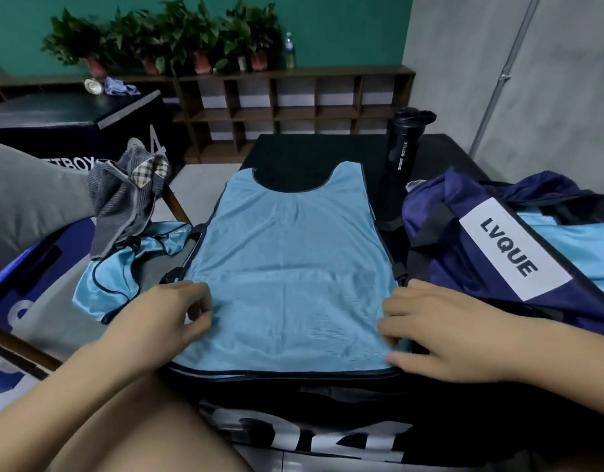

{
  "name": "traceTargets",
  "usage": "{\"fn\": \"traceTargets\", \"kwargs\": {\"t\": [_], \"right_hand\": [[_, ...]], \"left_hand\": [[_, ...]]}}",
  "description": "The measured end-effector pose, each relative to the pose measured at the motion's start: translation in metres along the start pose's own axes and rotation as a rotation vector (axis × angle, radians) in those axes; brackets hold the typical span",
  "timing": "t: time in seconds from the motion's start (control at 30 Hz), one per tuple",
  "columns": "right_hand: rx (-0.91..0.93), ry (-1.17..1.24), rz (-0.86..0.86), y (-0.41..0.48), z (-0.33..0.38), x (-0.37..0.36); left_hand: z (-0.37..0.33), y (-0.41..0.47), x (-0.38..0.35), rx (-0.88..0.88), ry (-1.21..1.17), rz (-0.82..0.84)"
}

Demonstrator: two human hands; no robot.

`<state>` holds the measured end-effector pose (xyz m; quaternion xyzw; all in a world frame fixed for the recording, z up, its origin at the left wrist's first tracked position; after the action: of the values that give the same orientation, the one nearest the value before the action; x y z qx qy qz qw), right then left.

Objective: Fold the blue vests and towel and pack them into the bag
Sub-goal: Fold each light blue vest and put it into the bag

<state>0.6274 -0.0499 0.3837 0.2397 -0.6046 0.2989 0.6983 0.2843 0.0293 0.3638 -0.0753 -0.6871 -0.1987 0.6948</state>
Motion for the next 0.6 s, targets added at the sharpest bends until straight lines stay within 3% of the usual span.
{"fn": "traceTargets", "kwargs": {"t": [0.27, 0.43, 0.6], "right_hand": [[-0.179, 0.084, -0.033, 0.075, -0.070, 0.059], [-0.389, 0.252, -0.044, 0.132, -0.142, 0.083], [-0.508, 0.262, -0.041, 0.190, -0.210, 0.087]], "left_hand": [[0.010, 0.119, 0.000, -0.018, -0.035, -0.073], [0.041, 0.198, -0.013, 0.106, -0.092, -0.055], [0.075, 0.271, -0.034, 0.185, -0.111, -0.035]]}}
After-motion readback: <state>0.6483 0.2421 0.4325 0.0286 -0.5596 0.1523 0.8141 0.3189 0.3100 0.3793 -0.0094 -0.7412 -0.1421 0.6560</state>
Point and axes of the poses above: each hand's wrist, its own y-axis towards the middle knuckle, its own x-axis out of the back of the hand, z = x × y, the point moved 8 cm from there along y, towards the middle knuckle, and after that the axes turned 15 degrees about y, right-handed, at the moved point
